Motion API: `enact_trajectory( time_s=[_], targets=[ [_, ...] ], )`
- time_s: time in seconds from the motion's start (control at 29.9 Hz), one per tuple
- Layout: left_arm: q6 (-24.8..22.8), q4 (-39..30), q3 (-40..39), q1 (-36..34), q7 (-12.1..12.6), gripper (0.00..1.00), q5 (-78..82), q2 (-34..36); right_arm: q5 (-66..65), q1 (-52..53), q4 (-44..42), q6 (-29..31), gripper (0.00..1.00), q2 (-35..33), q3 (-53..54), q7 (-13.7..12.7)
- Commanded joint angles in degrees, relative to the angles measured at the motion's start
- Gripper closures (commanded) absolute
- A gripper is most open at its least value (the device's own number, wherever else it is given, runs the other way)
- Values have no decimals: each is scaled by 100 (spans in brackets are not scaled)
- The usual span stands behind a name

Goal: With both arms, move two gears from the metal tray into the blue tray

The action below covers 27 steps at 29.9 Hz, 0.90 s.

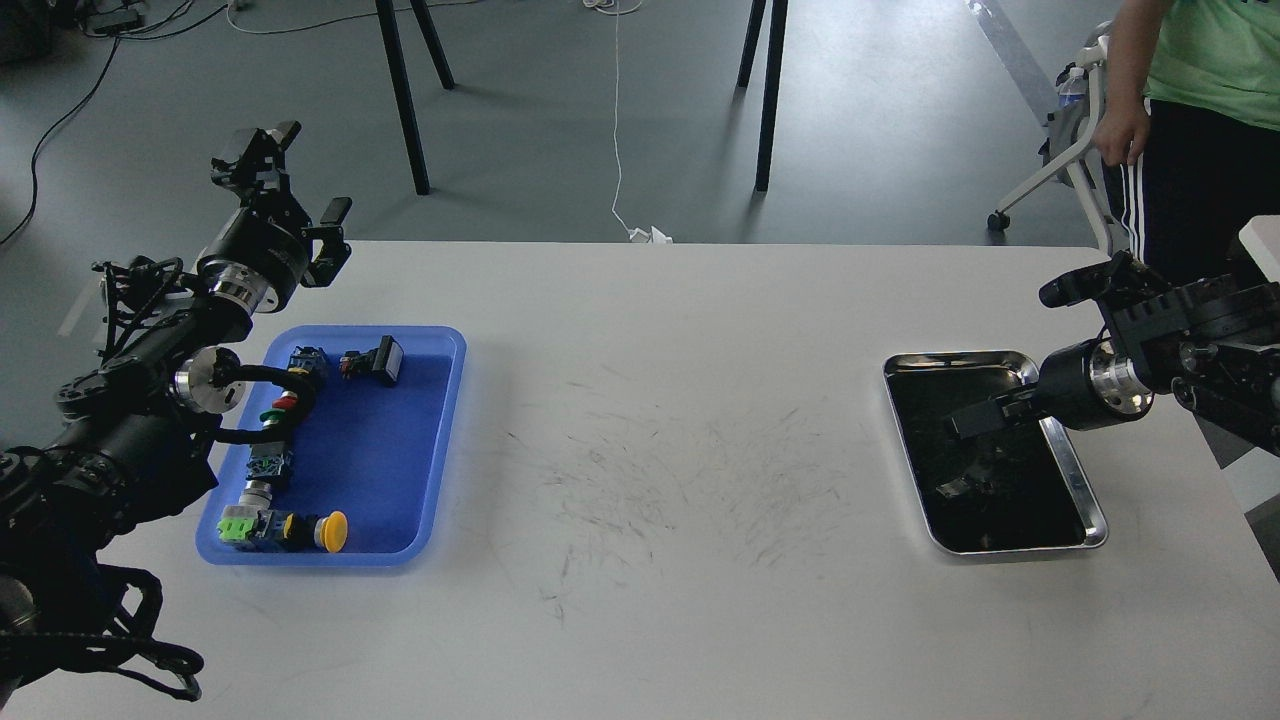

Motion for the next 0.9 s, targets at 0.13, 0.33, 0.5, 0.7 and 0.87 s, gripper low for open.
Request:
enact_trajectory(
  time_s=[0.13,0.33,0.5,0.7,0.87],
  targets=[
    [0,0,9,1,0,2,-43,8,-5,8,-272,-2,7,247,-209,0],
    [0,0,9,27,0,2,-52,26,-23,0,-307,-2,14,282,-244,0],
    [0,0,9,36,0,2,-52,26,-137,0,-333,-2,15,282,-314,0],
    [0,0,9,36,0,2,-52,26,-146,0,-447,-10,15,370,-411,0],
    [0,0,0,45,0,2,-52,35,-146,8,-694,-2,15,598,-464,0]
  ],
)
